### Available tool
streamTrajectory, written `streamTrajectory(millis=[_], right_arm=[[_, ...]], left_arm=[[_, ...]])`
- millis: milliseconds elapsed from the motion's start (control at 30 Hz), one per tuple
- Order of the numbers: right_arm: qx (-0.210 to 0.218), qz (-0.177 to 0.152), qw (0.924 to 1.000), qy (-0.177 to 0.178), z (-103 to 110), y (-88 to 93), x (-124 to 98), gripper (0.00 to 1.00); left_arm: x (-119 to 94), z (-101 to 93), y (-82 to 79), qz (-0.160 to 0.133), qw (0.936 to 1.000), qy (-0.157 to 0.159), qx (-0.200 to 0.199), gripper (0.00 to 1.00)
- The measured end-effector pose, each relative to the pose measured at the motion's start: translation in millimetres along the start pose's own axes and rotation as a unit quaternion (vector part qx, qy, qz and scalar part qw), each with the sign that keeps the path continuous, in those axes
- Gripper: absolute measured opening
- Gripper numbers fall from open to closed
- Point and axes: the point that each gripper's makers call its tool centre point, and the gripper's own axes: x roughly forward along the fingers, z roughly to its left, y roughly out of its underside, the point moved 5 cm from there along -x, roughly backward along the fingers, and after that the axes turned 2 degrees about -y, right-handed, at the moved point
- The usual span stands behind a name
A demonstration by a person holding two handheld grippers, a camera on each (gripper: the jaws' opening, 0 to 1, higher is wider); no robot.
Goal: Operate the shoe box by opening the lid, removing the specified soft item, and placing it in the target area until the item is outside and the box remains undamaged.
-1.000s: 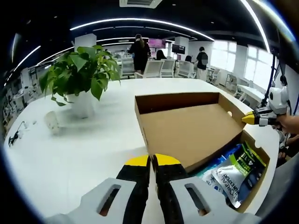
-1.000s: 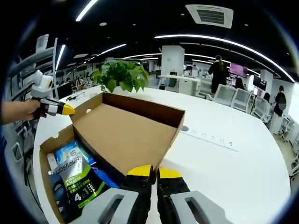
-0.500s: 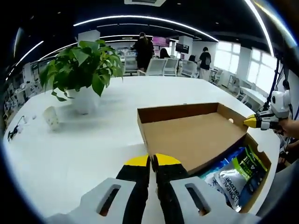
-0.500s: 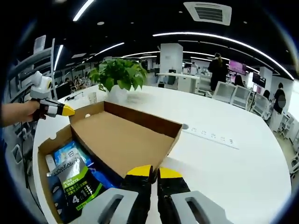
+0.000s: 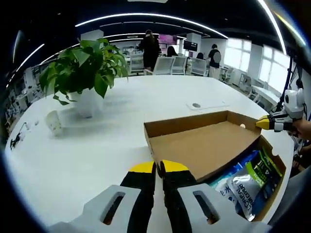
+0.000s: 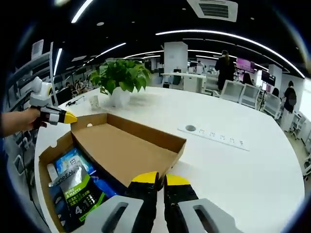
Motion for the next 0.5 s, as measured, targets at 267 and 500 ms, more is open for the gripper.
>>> streamTrajectory(millis=[267,500], right_arm=[[0.005,0.001,1.0000,-0.002,-0.6,-0.1,-0.2,0.00],[0.007,-0.001,1.0000,-0.004,-0.7,-0.6,-2.1,0.00]], left_arm=[[0.1,0.5,0.2,0.003,1.0000,-0.002,0.000,0.03],[-1.5,-0.4,-0.3,0.001,1.0000,0.000,-0.004,0.03]])
